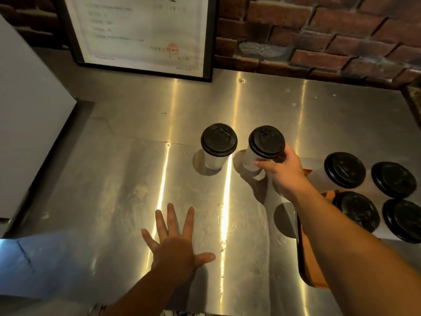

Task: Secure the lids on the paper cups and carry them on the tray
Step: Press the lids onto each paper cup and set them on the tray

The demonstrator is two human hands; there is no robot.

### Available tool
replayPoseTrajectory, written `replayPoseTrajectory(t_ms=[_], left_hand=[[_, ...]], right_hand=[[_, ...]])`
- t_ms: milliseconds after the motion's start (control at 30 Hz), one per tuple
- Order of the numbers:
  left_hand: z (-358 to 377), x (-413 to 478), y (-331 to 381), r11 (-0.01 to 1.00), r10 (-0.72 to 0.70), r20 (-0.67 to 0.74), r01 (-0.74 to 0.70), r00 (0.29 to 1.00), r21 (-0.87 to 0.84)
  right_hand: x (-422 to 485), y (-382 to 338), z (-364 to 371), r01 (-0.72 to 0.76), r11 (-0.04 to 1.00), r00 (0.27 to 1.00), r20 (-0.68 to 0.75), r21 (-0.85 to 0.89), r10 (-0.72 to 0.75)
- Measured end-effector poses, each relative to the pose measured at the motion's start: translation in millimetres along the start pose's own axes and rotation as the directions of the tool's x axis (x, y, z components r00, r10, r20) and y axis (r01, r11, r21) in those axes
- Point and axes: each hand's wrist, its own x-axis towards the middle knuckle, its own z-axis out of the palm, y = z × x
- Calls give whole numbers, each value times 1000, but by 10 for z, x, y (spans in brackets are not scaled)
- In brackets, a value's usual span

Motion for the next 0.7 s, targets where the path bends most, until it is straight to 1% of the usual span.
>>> replayPoseTrajectory(t_ms=[133, 333, 367, 467, 533, 633, 700], left_hand=[[76, 40, -44, 996, -38, 59, 33, 998, 83], [58, -7, -46, 999, -7, -28, 9, 1000, 54], [54, 13, -46, 998, -15, -10, 16, 1000, 55], [63, 83, -59, 995, -64, 126, 54, 990, 83], [15, 84, -49, 997, -57, 152, 48, 987, 62], [-167, 33, -29, 999, -50, 197, 50, 979, 4], [-393, -17, 13, 990, -62, 223, 88, 973, -110]], right_hand=[[-15, 19, -11, -8, 1000, 1000, -8, 11, 8], [-175, -63, -16, 28, 1000, 998, -53, 5, -28], [-222, -98, -22, 34, 999, 998, -54, 8, -34], [-429, -227, -52, 68, 998, 997, -33, 8, -68], [-631, -359, -73, 101, 995, 995, -14, 4, -101], [-992, -584, -99, 140, 990, 990, 27, -8, -139], [-1243, -742, -111, 154, 988, 987, 53, -19, -153]])
